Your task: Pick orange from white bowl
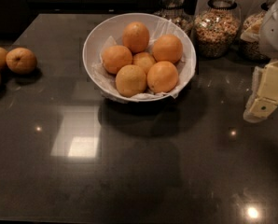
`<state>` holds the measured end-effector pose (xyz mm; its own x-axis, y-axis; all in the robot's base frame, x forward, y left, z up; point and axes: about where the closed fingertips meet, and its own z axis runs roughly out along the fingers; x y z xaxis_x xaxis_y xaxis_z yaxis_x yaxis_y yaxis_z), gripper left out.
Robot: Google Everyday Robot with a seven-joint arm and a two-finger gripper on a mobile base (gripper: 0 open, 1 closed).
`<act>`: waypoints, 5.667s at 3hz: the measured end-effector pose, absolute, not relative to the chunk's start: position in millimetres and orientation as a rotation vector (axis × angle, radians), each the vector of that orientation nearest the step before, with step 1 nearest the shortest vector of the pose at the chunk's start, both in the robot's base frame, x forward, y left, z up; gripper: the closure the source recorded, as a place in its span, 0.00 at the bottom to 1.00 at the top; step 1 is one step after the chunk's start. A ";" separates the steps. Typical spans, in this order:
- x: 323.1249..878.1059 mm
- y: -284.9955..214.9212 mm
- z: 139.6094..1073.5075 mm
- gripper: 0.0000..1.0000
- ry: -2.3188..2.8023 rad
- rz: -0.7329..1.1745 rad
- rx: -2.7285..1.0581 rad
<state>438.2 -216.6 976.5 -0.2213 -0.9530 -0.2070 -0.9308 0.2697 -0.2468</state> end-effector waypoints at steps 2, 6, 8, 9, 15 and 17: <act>441.7 -200.2 971.2 0.00 2.197 -0.056 -1.714; 475.4 -135.0 960.0 0.00 2.030 0.031 -1.670; 523.0 -104.6 947.1 0.00 2.060 0.195 -1.417; 537.4 -103.6 944.1 0.00 2.105 0.182 -1.313; 544.3 -95.1 934.2 0.31 2.101 0.209 -1.281; 551.7 -76.5 907.7 0.36 2.129 0.226 -1.312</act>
Offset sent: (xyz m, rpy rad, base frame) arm 0.0086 0.0385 -0.0182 0.1043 -0.0013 0.0372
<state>551.7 -76.5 907.7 -0.3142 -0.7477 -0.5850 -0.8537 0.4920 -0.1704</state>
